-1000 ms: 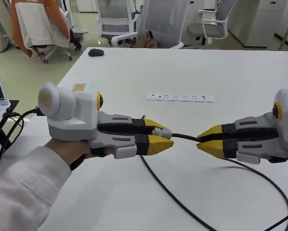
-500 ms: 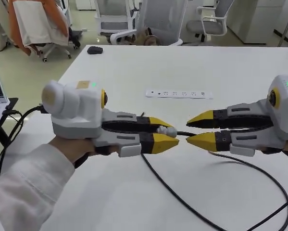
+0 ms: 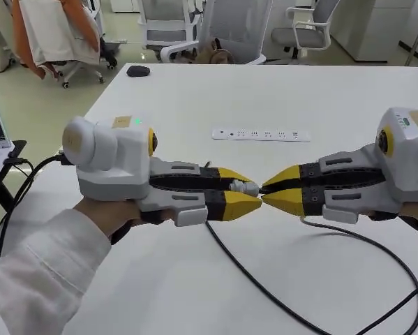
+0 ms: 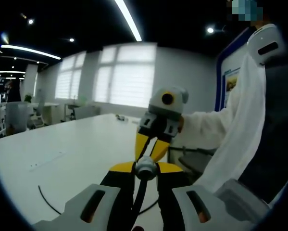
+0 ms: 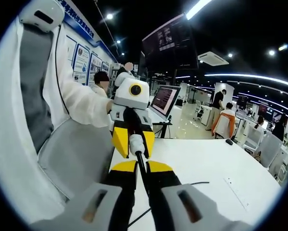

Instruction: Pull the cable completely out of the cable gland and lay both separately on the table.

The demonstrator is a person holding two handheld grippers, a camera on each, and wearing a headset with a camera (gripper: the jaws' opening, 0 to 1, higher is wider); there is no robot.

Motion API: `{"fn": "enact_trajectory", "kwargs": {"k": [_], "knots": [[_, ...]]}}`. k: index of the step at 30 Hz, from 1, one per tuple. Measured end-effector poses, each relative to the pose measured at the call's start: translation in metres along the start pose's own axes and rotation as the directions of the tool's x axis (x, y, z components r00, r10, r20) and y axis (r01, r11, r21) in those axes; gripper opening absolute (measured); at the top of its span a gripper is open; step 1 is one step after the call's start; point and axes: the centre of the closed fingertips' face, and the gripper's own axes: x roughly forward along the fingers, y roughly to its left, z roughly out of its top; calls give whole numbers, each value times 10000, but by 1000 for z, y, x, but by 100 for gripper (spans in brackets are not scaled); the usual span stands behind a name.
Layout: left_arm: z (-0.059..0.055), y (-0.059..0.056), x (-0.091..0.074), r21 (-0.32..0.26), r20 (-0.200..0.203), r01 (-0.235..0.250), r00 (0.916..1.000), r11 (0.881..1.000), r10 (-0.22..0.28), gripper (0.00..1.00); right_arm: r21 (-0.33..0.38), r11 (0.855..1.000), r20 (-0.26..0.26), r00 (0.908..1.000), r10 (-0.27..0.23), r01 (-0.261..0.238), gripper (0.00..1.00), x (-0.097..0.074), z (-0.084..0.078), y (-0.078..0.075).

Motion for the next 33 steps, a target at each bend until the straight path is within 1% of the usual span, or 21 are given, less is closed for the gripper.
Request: {"fn": "enact_trajectory", "kwargs": {"k": [13, 20, 23, 26, 33], "knots": [[-4, 4, -1, -89, -52, -80, 10000, 9999, 80, 18, -33, 10000, -148, 9999, 22, -22, 5, 0, -7, -1], [-2, 11, -11, -198, 56, -258, 9996, 9995, 260, 18, 135, 9994, -305, 9990, -313, 317, 5, -10, -15, -8], [5, 15, -17, -413, 433, -366, 9983, 9985, 384, 18, 254, 9983, -390, 9979, -519, 529, 4, -17, -19, -11], [4, 17, -19, -432, 444, -461, 9979, 9980, 480, 18, 332, 9968, -433, 9965, -711, 725, 4, -23, -22, -14], [4, 17, -17, -469, 471, -432, 9979, 9980, 454, 18, 445, 9958, -507, 9956, -783, 806, 5, -25, -26, -14]]}}
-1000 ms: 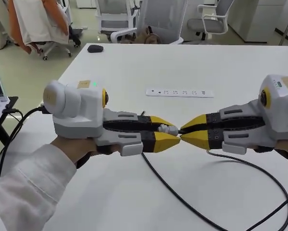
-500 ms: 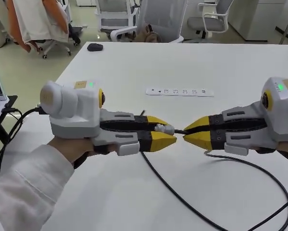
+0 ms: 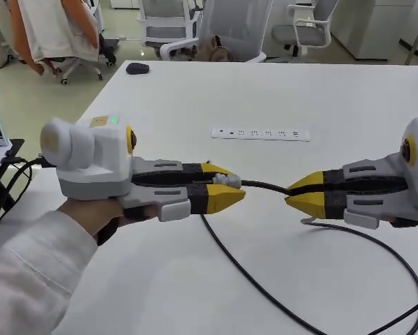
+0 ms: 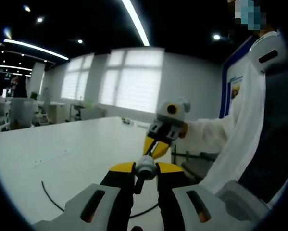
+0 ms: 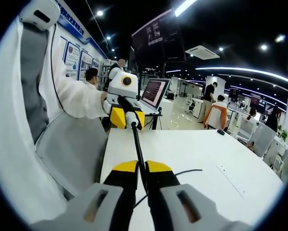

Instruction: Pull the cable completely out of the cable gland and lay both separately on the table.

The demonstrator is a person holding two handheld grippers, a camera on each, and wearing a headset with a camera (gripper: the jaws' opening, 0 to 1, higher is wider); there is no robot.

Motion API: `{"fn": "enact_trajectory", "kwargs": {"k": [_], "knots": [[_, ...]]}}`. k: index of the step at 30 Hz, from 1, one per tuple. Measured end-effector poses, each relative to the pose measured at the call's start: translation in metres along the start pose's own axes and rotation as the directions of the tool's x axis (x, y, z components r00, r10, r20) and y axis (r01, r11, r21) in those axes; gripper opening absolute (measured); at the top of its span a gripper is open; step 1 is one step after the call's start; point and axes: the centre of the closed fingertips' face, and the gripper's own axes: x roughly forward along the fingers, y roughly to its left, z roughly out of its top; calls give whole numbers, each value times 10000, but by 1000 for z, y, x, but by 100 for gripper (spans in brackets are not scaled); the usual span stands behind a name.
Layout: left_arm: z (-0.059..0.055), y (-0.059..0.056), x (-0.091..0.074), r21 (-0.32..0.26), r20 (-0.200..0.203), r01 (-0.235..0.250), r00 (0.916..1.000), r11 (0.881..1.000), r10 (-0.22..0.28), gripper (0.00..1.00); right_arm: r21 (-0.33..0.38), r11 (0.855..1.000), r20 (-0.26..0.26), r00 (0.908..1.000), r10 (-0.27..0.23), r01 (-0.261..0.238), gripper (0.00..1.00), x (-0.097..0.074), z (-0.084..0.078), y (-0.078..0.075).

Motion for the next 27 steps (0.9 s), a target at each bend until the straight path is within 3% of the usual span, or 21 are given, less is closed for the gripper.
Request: {"fn": "enact_trajectory", "kwargs": {"k": [16, 27], "knots": [[-5, 6, -10, -80, -16, -289, 9996, 9995, 289, 18, 346, 9992, -231, 9995, -194, 202, 5, -7, -20, -5], [-13, 15, -25, -221, -117, -752, 9971, 9969, 749, 18, 975, 9935, -466, 9975, -537, 580, 5, -7, -51, -15]]}}
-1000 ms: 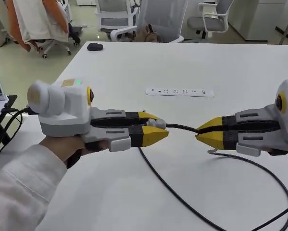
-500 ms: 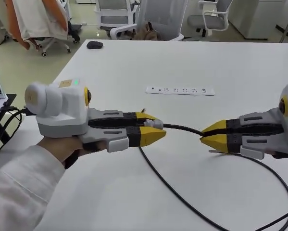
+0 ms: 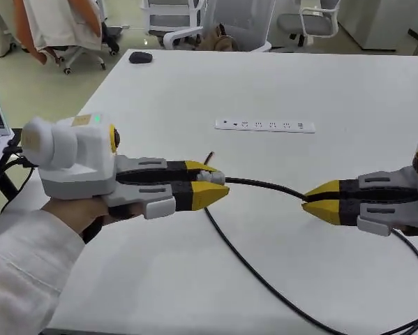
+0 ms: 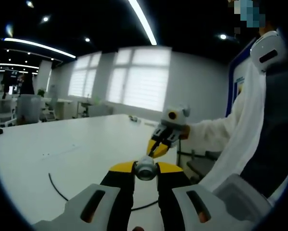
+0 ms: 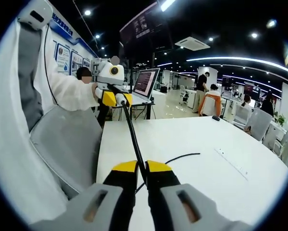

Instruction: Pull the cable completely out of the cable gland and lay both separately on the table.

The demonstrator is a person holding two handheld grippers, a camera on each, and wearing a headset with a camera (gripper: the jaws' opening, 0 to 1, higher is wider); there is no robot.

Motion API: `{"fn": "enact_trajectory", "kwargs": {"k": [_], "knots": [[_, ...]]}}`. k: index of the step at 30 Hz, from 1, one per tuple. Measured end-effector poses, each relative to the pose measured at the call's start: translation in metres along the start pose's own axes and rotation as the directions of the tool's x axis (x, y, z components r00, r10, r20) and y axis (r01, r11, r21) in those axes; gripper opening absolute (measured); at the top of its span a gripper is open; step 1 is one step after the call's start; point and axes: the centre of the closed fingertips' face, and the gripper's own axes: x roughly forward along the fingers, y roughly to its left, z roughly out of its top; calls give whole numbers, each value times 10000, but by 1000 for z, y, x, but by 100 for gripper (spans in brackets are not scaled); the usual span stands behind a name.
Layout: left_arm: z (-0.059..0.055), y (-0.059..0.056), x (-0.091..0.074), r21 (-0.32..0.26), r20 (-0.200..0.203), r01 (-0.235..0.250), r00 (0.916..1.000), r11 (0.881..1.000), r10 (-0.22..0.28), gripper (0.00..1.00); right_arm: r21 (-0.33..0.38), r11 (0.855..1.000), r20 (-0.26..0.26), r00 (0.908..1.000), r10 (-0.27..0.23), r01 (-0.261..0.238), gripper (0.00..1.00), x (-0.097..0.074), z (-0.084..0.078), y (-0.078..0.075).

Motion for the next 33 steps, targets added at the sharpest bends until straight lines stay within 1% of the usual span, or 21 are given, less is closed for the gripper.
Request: {"fn": "enact_trajectory", "kwargs": {"k": [5, 9, 17, 21, 25, 28, 31, 33], "knots": [[-2, 4, -8, -118, 65, -236, 9997, 9997, 236, 18, 267, 9993, -105, 9996, -265, 267, 5, 8, -16, -9], [-5, 8, -12, -293, 146, -431, 9989, 9986, 435, 18, 518, 9984, -275, 9994, -197, 211, 5, 19, -30, -12], [-14, 14, -16, -582, 95, -645, 9978, 9962, 652, 18, 947, 9955, -629, 9980, 13, 46, 5, 43, -54, -16], [-19, 16, -17, -761, 91, -756, 9970, 9942, 765, 18, 1180, 9930, -914, 9957, 138, -30, 5, 58, -70, -17], [-25, 19, -18, -936, 40, -845, 9964, 9920, 852, 18, 1374, 9905, -1254, 9918, 250, -76, 5, 72, -86, -17], [-28, 21, -19, -1027, -9, -895, 9960, 9907, 899, 18, 1467, 9892, -1549, 9877, 235, -5, 6, 80, -99, -19], [-30, 24, -20, -1137, -28, -985, 9951, 9886, 988, 18, 1571, 9875, -1952, 9806, 195, 116, 6, 88, -116, -24], [-32, 26, -21, -1189, -29, -1037, 9946, 9875, 1041, 18, 1623, 9867, -2108, 9773, 224, 124, 6, 92, -123, -25]]}}
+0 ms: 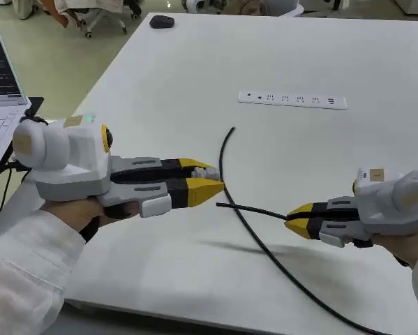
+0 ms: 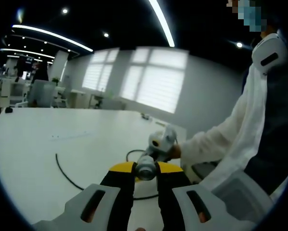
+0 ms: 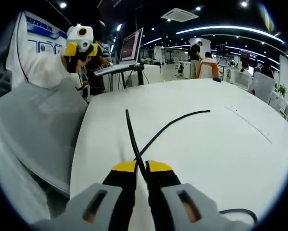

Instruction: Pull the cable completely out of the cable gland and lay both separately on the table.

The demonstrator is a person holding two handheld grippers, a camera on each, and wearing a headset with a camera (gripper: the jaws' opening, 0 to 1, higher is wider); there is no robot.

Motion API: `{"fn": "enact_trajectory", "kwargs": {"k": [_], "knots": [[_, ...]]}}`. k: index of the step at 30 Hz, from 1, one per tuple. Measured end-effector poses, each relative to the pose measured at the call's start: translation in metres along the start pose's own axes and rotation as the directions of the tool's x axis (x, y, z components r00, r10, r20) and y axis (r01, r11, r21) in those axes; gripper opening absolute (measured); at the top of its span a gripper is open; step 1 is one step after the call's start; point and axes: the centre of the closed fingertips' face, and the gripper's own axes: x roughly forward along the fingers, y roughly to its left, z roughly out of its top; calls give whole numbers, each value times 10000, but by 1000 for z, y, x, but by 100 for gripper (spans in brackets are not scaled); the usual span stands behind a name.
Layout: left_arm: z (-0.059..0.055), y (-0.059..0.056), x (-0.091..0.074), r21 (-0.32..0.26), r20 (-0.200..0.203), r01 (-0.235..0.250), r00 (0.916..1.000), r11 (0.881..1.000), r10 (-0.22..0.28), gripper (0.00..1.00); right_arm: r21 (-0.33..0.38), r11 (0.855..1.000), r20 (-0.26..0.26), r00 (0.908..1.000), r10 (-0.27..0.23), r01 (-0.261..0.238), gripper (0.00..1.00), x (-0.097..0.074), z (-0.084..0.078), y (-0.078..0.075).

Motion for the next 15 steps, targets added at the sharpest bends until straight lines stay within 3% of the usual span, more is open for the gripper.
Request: {"fn": "enact_trajectory", "kwargs": {"k": [9, 15], "knots": [[-15, 14, -2, -270, -75, -424, 9991, 9987, 422, 19, 322, 9994, -628, 9979, 127, -107, 6, 24, -23, 2], [-31, 16, 2, -416, -403, -436, 9983, 9982, 419, 19, 268, 9996, -883, 9961, 46, -23, 6, 32, -33, 1]]}}
